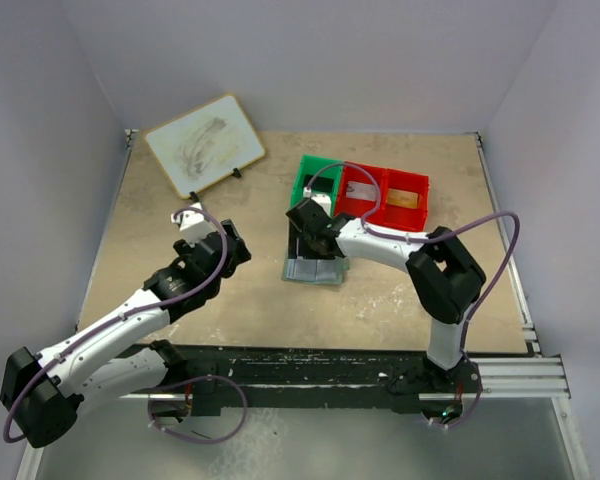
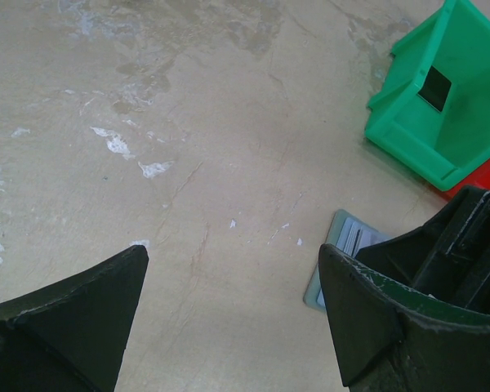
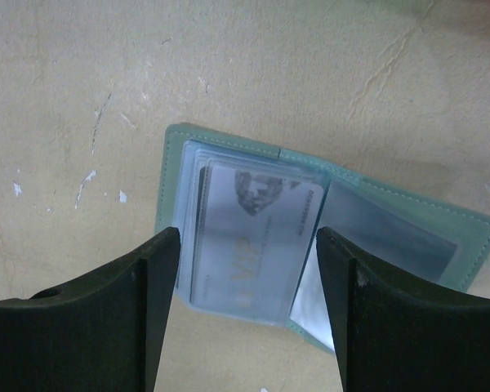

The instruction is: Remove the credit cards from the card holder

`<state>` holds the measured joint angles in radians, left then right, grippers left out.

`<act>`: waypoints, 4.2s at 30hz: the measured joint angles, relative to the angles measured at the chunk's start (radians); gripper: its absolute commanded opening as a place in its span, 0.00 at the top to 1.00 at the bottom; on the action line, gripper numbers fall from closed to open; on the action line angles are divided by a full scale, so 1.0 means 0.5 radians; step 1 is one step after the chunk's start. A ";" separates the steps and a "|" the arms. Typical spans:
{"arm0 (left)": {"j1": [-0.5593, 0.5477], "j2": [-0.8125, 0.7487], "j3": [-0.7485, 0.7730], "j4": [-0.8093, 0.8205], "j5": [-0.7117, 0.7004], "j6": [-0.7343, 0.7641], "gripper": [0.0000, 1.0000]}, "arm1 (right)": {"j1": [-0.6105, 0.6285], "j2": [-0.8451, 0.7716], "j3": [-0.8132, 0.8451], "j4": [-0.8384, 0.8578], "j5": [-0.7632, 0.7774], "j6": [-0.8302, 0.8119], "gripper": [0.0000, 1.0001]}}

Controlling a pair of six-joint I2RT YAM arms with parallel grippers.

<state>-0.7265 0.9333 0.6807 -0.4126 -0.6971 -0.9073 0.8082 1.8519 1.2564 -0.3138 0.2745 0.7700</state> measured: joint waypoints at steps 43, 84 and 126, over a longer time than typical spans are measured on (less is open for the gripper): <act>0.000 0.796 -0.008 0.832 1.283 0.107 0.38 | -0.303 -0.167 -0.676 0.996 -0.806 0.167 0.45; 0.002 1.283 0.083 1.153 1.650 0.073 0.70 | -0.336 -0.422 -0.500 0.477 -0.618 0.142 0.18; -0.137 0.993 0.166 0.923 1.396 0.177 0.57 | -0.373 -0.857 -0.828 0.714 -0.535 0.311 0.43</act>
<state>-0.7952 1.4300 0.7635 0.0490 0.0010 -0.8188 0.6216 1.4235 0.8425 0.0433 0.0071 0.9257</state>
